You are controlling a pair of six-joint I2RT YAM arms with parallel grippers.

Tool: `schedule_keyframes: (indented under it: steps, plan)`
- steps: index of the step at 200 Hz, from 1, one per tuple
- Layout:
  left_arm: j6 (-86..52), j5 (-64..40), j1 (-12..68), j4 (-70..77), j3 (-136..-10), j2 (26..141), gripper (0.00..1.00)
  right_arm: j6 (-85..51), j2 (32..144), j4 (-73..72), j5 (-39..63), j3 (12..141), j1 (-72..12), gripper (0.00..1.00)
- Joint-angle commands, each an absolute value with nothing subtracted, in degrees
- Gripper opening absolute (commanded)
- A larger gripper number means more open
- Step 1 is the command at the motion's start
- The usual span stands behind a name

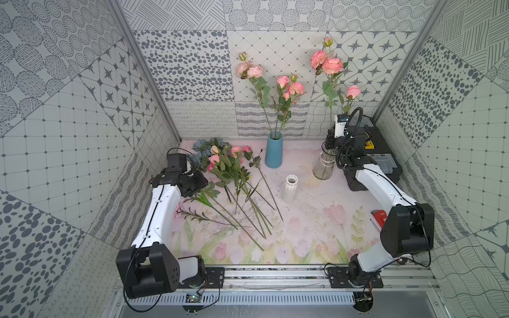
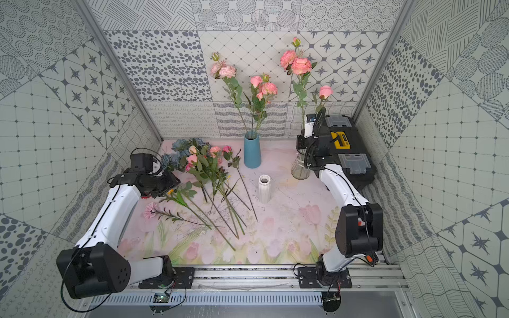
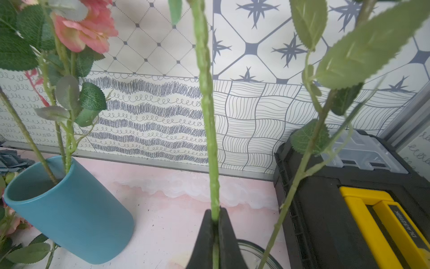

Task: Place the pink flowers into the vase
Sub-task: Place the flower in the vase.

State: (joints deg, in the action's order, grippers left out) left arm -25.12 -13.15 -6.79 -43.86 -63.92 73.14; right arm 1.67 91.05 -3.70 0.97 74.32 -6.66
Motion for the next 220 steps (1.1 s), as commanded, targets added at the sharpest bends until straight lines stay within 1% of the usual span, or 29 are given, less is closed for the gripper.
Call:
schedule_keyframes:
  steps: [1, 117, 141, 155, 220]
  plan:
    - [-25.03, -14.24, -7.03, -41.74, -63.90, 72.85, 0.50, 1.10, 92.32, -6.31, 0.28, 73.59, -6.42, 0.00]
    - [-24.96, -14.19, -7.03, -41.77, -64.08, 72.95, 0.50, 1.55, 95.17, -6.51, -1.75, 71.28, -6.42, 0.00]
    - [-24.96, -13.89, -7.03, -41.97, -64.15, 72.99, 0.51, 1.17, 95.53, -6.66, -2.02, 71.04, -6.42, 0.00]
    - [-24.96, -13.89, -7.03, -42.14, -64.20, 73.16, 0.52, 0.97, 95.62, -6.65, -2.01, 70.97, -6.42, 0.04]
    - [-25.03, -13.70, -7.03, -42.24, -64.34, 73.20, 0.53, -0.14, 94.03, -6.06, -2.45, 70.84, -6.42, 0.31]
